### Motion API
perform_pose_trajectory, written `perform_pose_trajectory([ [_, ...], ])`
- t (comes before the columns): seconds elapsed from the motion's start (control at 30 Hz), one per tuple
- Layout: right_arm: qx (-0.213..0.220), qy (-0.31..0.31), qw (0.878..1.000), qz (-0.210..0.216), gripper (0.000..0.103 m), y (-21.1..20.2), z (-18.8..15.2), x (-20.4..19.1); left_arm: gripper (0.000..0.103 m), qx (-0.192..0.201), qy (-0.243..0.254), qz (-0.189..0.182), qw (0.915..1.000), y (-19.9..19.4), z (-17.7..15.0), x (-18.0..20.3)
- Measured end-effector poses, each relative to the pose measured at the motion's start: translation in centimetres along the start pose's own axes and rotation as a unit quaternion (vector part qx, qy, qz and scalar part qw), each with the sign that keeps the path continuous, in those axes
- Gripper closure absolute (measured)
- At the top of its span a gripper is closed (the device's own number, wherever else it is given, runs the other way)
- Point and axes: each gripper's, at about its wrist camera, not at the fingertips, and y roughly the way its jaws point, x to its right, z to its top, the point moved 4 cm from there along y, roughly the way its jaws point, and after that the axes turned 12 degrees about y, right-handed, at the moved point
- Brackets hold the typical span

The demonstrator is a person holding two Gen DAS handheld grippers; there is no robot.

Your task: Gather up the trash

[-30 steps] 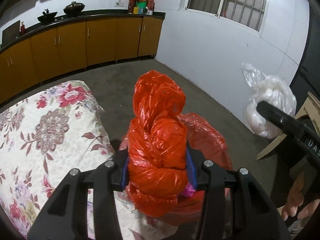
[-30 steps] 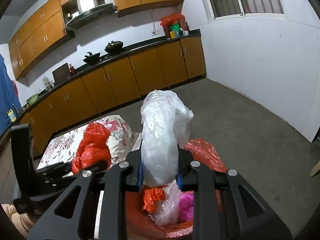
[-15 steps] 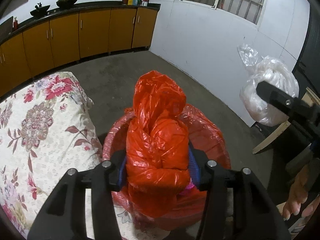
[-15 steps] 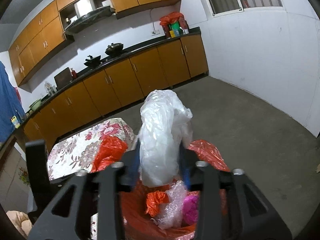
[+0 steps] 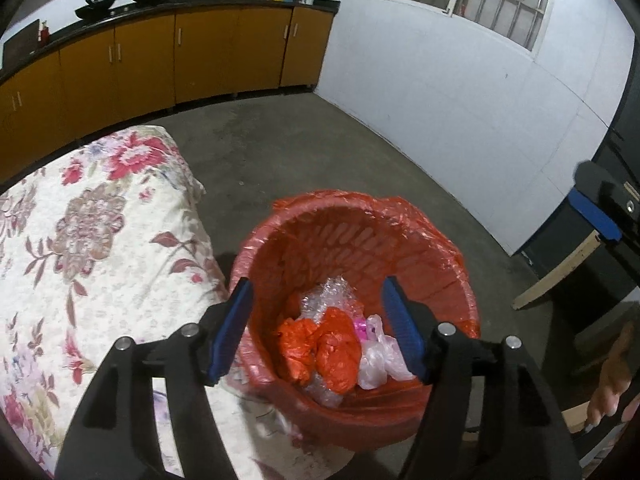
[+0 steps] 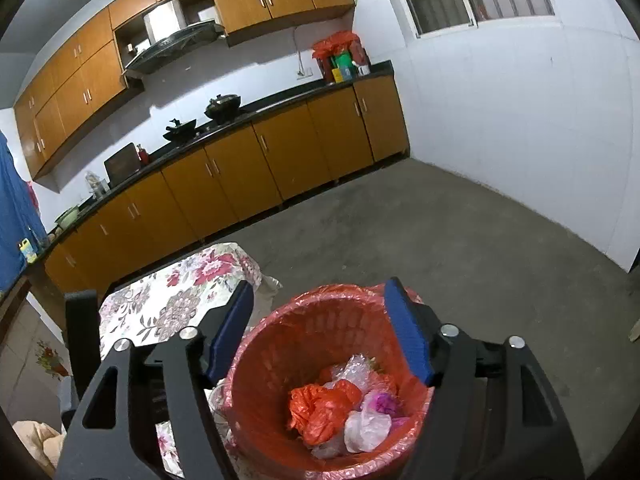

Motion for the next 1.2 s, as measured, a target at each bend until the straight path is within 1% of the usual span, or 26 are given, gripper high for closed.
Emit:
perform_pose_trajectory([
  [0.1,0.010,-0.008,1.000,-0.001,0.027,-1.1,0.0,-0.6,0.032,0.014,-0.003,0.015,0.9998,-1.7,0.2,-0.4],
  [0.17,0.022,-0.020,1.000,-0.004,0.018,-2.2,-0.2,-1.4,0.030,0.030,0.002,0.030,0.9991,-3.4,0.4,-0.6],
  [0.2,0.028,-0.025,0.999,-0.006,0.015,-2.7,-0.2,-1.7,0.027,0.040,0.006,0.039,0.9984,-4.4,0.5,-0.7],
  [0.23,0.034,-0.029,0.999,-0.007,0.009,-3.2,-0.3,-2.0,0.022,0.049,0.009,0.046,0.9977,-5.3,0.5,-0.7],
  [0.27,0.039,-0.032,0.999,-0.008,0.003,-3.6,-0.4,-2.3,0.019,0.062,0.012,0.059,0.9963,-6.6,0.6,-0.7],
  [0.3,0.043,-0.035,0.998,-0.009,0.002,-4.1,-0.6,-2.6,0.014,0.075,0.015,0.071,0.9945,-7.8,0.6,-0.8],
  [0.33,0.046,-0.038,0.998,-0.012,0.002,-4.5,-0.8,-2.9,0.010,0.089,0.018,0.083,0.9924,-9.1,0.5,-0.8],
  [0.37,0.046,-0.041,0.998,-0.022,0.002,-4.8,-1.0,-3.1,0.008,0.099,0.019,0.092,0.9906,-10.1,0.5,-0.8],
  [0.4,0.046,-0.046,0.997,-0.040,0.002,-5.1,-1.3,-3.5,0.004,0.110,0.020,0.103,0.9883,-11.3,0.3,-0.9],
  [0.47,0.041,-0.055,0.995,-0.070,0.002,-5.3,-1.8,-4.0,0.004,0.131,0.022,0.127,0.9831,-13.5,-0.2,-1.0],
  [0.53,0.044,-0.063,0.992,-0.102,0.002,-5.8,-2.6,-4.4,0.004,0.141,0.017,0.146,0.9790,-15.3,-0.9,-1.2],
  [0.57,0.050,-0.064,0.991,-0.107,0.002,-6.2,-3.0,-4.6,0.004,0.144,0.013,0.152,0.9777,-15.9,-1.2,-1.4],
  [0.63,0.057,-0.059,0.992,-0.096,0.002,-6.9,-4.0,-4.9,0.004,0.148,0.000,0.166,0.9749,-17.2,-2.2,-1.7],
  [0.7,0.050,-0.053,0.994,-0.083,0.002,-7.5,-4.7,-5.0,0.004,0.151,-0.011,0.187,0.9707,-18.4,-3.5,-2.1],
  [0.77,0.050,-0.051,0.994,-0.080,0.002,-8.2,-5.5,-5.1,0.004,0.156,-0.017,0.211,0.9649,-19.8,-4.9,-2.3],
  [0.93,0.058,-0.068,0.991,-0.101,0.002,-9.6,-7.1,-5.9,0.004,0.160,-0.020,0.255,0.9535,-22.1,-7.5,-2.1],
  [1.2,0.065,-0.093,0.988,-0.100,0.002,-10.8,-9.5,-7.6,0.004,0.174,-0.028,0.270,0.9467,-25.1,-10.1,-1.7],
])
